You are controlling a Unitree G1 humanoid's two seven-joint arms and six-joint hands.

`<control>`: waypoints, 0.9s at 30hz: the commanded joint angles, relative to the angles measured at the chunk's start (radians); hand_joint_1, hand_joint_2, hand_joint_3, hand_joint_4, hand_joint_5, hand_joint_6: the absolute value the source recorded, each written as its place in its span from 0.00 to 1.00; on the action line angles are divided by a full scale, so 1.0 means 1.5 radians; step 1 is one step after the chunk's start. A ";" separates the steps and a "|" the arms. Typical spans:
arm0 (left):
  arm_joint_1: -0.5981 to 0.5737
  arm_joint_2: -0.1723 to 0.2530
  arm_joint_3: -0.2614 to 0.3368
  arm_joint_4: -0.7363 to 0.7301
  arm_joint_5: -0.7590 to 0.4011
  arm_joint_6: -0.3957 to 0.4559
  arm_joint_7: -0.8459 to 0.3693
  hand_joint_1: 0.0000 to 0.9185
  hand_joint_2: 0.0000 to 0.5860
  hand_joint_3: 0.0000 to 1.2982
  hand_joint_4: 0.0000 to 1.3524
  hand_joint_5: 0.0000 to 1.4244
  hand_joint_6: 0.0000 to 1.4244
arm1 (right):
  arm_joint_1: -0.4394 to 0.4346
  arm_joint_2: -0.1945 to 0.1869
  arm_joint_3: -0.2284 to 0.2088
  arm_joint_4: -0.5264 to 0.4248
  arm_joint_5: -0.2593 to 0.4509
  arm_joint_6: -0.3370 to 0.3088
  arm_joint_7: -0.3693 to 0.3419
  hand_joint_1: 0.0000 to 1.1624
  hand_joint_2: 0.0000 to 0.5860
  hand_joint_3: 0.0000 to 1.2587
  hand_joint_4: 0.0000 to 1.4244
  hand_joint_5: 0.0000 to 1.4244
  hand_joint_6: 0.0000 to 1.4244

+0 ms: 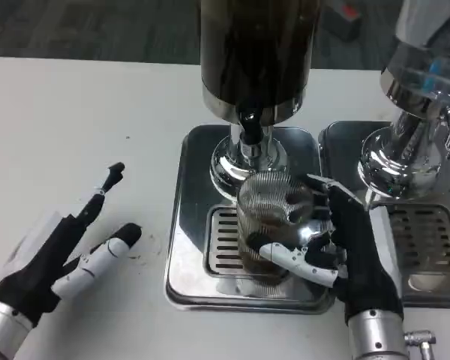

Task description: Grasp the cup under the faucet to collect the drink, then remove the cup.

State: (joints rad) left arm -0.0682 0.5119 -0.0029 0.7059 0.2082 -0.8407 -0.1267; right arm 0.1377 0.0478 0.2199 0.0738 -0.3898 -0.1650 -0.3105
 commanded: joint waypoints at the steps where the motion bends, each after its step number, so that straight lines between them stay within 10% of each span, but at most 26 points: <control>1: -0.002 0.012 -0.007 -0.002 0.022 -0.005 0.008 0.00 0.29 0.00 0.00 0.01 0.00 | 0.014 -0.001 0.004 -0.052 -0.008 -0.016 -0.006 0.88 0.34 0.41 0.45 0.55 0.70; 14: 0.044 0.112 -0.014 -0.137 0.288 0.005 0.183 0.00 0.21 0.00 0.00 0.00 0.00 | 0.079 -0.017 0.006 -0.117 -0.003 -0.025 0.015 0.89 0.32 0.41 0.46 0.56 0.72; 27: 0.106 0.179 -0.034 -0.218 0.397 0.070 0.251 0.00 0.18 0.00 0.00 0.00 0.00 | 0.126 -0.022 0.014 -0.164 -0.008 -0.037 0.020 0.87 0.33 0.42 0.47 0.57 0.73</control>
State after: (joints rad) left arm 0.0642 0.7506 -0.0423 0.4142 0.7677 -0.7485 0.2178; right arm 0.3185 0.0212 0.2380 -0.1222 -0.4059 -0.1666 -0.2782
